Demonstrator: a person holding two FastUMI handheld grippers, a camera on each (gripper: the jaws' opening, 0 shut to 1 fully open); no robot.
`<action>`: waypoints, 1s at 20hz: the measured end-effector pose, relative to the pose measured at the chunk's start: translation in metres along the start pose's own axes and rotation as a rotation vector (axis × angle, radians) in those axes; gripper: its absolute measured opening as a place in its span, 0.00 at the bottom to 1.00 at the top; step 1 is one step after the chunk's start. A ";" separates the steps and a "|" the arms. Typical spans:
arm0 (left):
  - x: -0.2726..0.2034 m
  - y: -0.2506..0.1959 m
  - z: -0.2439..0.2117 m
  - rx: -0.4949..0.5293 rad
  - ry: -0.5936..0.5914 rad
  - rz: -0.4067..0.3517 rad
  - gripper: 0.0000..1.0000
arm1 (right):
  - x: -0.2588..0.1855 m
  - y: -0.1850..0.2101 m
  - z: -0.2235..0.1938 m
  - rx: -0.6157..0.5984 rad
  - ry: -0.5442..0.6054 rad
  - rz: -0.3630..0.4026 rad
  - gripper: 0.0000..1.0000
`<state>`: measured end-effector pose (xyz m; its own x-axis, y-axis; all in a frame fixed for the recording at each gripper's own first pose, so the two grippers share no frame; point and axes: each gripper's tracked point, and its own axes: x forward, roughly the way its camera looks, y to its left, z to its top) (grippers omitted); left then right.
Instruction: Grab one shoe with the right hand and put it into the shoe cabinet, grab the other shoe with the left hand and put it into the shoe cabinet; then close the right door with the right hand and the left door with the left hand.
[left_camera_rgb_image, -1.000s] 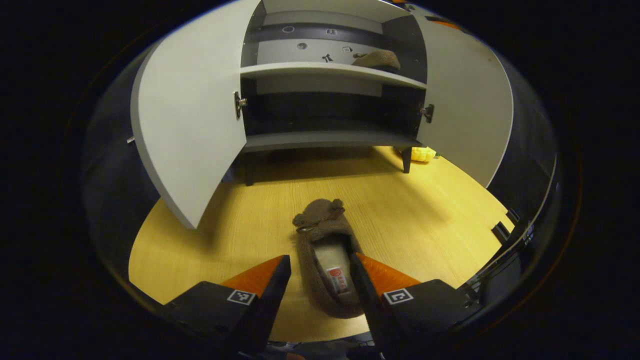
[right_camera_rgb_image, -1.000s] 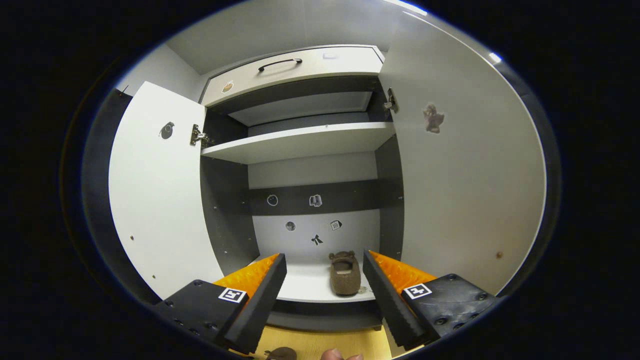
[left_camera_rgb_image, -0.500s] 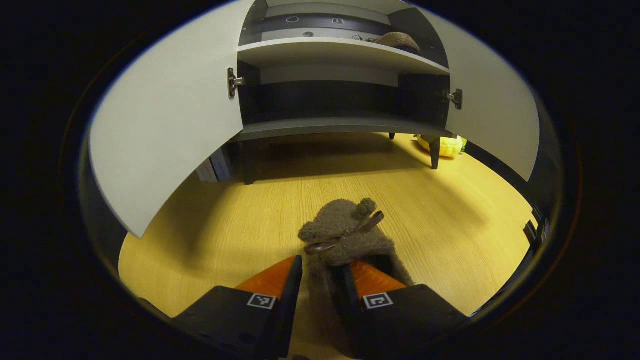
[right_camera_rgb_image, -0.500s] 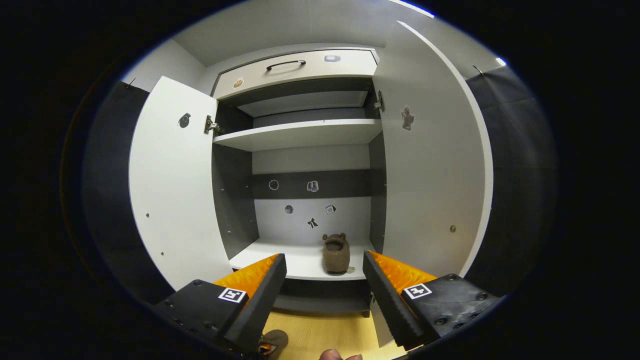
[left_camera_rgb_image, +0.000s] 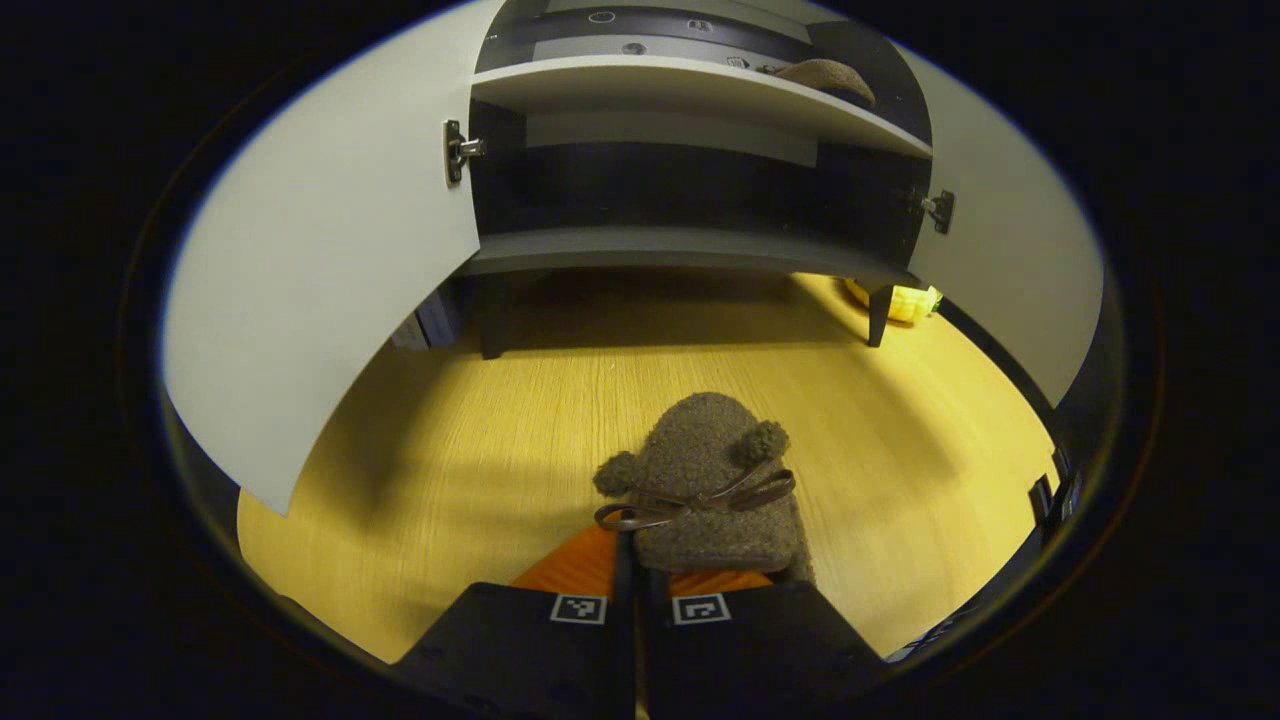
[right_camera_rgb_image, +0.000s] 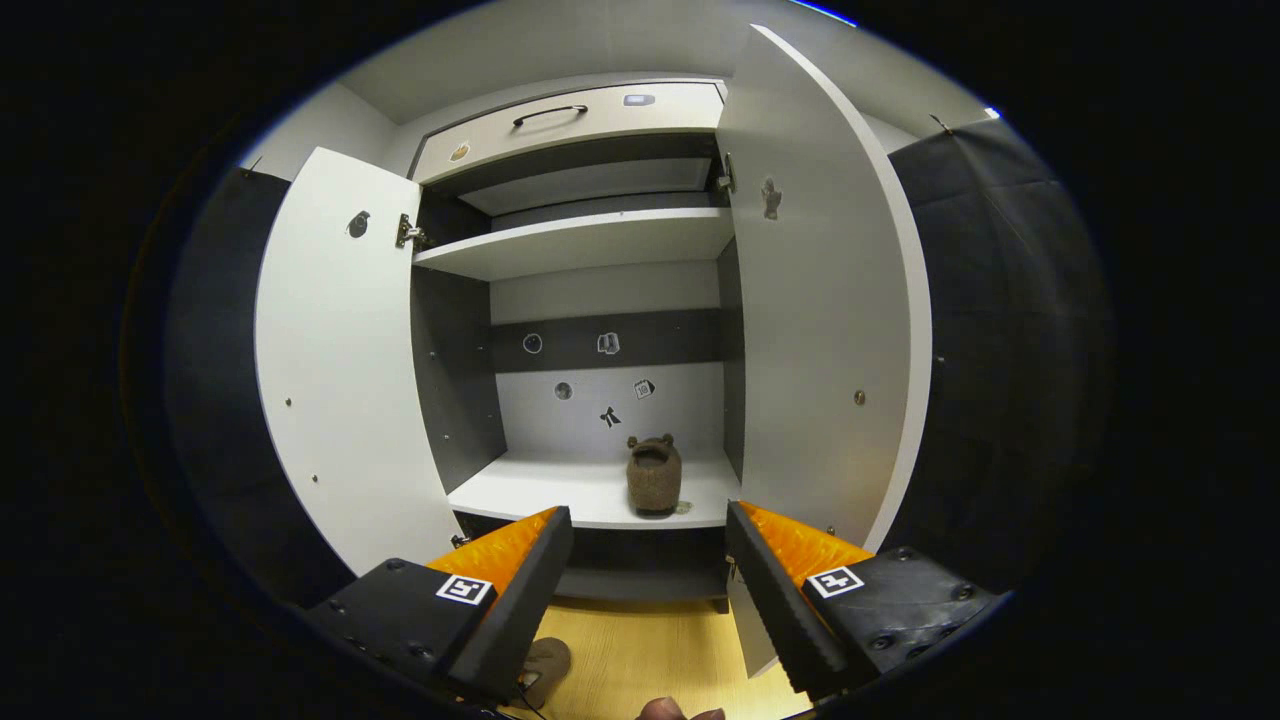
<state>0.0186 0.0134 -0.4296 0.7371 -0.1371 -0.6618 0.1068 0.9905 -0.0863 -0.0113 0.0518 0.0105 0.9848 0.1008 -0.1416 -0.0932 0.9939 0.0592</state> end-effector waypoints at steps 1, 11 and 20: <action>-0.009 0.000 0.011 -0.004 -0.008 0.005 0.10 | -0.001 -0.001 -0.002 0.007 0.004 0.002 0.98; -0.119 -0.019 0.194 0.017 -0.218 0.086 0.08 | -0.002 -0.008 0.002 0.046 -0.002 0.036 0.98; -0.127 -0.025 0.369 -0.045 -0.302 0.096 0.08 | -0.011 -0.024 0.003 0.064 -0.016 0.021 0.98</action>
<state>0.1685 0.0030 -0.0687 0.9080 -0.0318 -0.4177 0.0020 0.9974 -0.0715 -0.0197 0.0264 0.0132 0.9850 0.1206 -0.1236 -0.1051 0.9865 0.1252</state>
